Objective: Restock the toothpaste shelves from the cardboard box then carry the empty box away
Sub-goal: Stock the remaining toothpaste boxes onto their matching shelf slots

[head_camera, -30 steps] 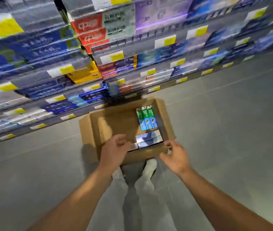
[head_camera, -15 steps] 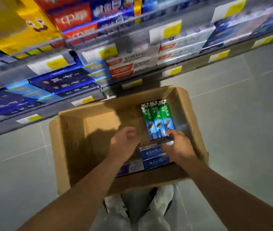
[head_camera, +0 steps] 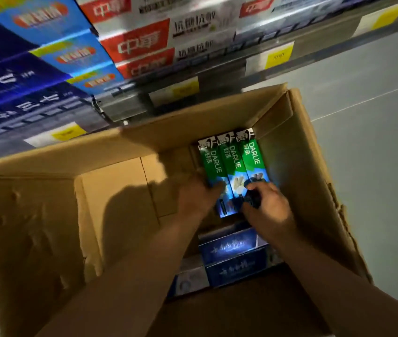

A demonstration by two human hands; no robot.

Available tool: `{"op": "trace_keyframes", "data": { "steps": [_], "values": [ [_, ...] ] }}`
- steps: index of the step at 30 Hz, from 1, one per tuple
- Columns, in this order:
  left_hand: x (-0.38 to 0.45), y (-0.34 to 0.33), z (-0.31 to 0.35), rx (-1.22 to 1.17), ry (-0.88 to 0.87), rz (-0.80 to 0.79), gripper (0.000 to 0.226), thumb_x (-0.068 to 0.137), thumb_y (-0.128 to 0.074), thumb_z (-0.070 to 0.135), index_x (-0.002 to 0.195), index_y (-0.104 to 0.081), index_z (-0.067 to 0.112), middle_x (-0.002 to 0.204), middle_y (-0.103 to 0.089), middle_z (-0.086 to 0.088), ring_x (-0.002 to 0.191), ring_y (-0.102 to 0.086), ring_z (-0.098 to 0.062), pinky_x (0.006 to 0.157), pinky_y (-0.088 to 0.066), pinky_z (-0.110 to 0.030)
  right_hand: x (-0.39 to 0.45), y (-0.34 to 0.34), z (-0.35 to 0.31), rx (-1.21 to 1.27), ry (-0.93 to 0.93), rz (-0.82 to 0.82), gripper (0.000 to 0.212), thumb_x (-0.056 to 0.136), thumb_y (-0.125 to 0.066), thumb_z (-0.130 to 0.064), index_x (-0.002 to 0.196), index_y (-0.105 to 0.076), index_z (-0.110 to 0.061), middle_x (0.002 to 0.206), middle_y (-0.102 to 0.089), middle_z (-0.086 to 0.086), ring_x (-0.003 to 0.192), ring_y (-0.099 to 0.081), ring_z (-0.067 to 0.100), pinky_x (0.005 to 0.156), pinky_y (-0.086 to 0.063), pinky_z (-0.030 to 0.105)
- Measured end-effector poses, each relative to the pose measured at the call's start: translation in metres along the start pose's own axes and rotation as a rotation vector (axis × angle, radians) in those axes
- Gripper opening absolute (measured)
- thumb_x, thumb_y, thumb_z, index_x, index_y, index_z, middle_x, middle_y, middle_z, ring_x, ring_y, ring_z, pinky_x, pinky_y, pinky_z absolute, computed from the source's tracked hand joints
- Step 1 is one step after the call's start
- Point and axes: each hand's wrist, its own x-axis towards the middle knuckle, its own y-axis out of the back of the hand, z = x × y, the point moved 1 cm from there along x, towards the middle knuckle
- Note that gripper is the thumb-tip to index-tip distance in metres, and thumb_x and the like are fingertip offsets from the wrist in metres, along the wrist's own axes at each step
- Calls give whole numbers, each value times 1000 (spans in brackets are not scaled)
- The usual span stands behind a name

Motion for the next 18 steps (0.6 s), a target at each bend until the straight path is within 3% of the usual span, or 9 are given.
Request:
{"op": "trace_keyframes", "data": {
  "steps": [4,8,13,16,18],
  "values": [
    [6,-11,4,-32,3,91,58,80,-75,42,118,-49,6,115,-64,-9,106,-60,-27,67,-34,-24,4,3,0,48,39,21,35,82,-63,-12,117,-62,-17,117,-55,1,99,-56,20,87,-43,27],
    [5,-3,-7,33,-42,136,57,77,-77,42,114,-53,5,112,-64,-13,104,-61,-31,72,-46,-33,4,5,-1,41,39,40,33,83,-62,-11,115,-62,-16,116,-55,2,99,-57,21,88,-46,30],
    [-1,21,-36,186,-72,122,58,81,-74,37,124,-51,6,120,-61,-13,102,-61,-28,69,-46,-29,9,-13,-4,-100,64,18,51,79,-66,-14,129,-55,-13,127,-50,9,111,-52,31,94,-45,36],
    [-4,35,-48,257,-65,158,55,83,-72,38,122,-54,4,117,-62,-15,102,-62,-28,72,-48,-30,9,-35,-14,-311,184,91,66,66,-77,-15,128,-58,-5,126,-52,19,104,-53,45,82,-50,46],
    [-6,43,-58,264,-65,193,54,83,-73,38,121,-55,4,116,-62,-15,101,-62,-26,71,-47,-28,6,-46,-18,-408,217,165,69,59,-79,-21,124,-61,-5,126,-55,19,100,-55,44,74,-51,45]
  ]
}}
